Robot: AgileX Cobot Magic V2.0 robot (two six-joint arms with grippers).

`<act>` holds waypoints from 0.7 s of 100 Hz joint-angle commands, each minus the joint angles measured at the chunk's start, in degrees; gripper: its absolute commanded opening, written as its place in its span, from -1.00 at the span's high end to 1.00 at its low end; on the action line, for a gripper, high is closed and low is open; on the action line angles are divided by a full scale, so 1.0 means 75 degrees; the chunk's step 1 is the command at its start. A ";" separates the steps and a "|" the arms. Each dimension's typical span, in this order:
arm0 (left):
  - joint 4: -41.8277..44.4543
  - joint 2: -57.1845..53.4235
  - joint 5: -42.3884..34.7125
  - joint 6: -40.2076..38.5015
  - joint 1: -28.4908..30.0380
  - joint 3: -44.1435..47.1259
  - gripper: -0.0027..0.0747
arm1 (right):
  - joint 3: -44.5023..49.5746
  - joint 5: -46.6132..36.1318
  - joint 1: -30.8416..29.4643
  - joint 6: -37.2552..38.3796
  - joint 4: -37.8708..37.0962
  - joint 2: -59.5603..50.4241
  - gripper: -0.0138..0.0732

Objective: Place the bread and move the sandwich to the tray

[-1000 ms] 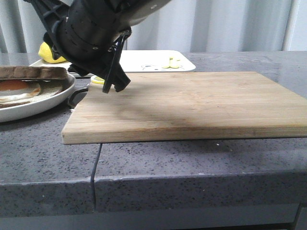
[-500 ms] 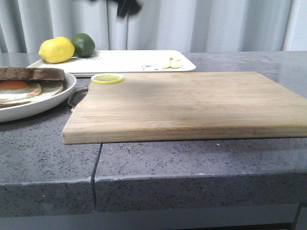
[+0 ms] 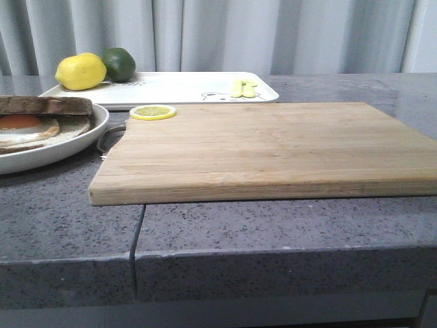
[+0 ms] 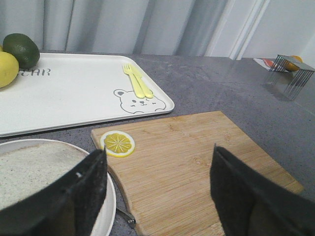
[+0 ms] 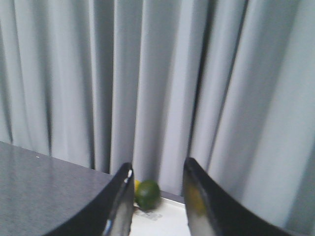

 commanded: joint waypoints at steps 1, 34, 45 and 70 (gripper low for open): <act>-0.0117 0.0059 -0.0630 -0.0131 -0.0047 -0.0277 -0.18 | 0.0721 -0.0515 -0.0202 -0.0560 -0.0256 -0.1073 0.06; -0.0023 0.0059 -0.0851 -0.0131 0.0309 -0.0277 -0.18 | 0.4336 -0.1357 -0.0539 -0.0573 0.0006 -0.4971 0.06; 0.0015 0.0059 -0.0734 -0.0131 0.0980 -0.0277 -0.18 | 0.4808 -0.1464 -0.0539 -0.0579 0.0081 -0.5808 0.06; 0.0015 0.0173 0.0460 -0.0257 0.3272 -0.0277 -0.18 | 0.4942 -0.1435 -0.0539 -0.1112 0.0416 -0.6212 0.06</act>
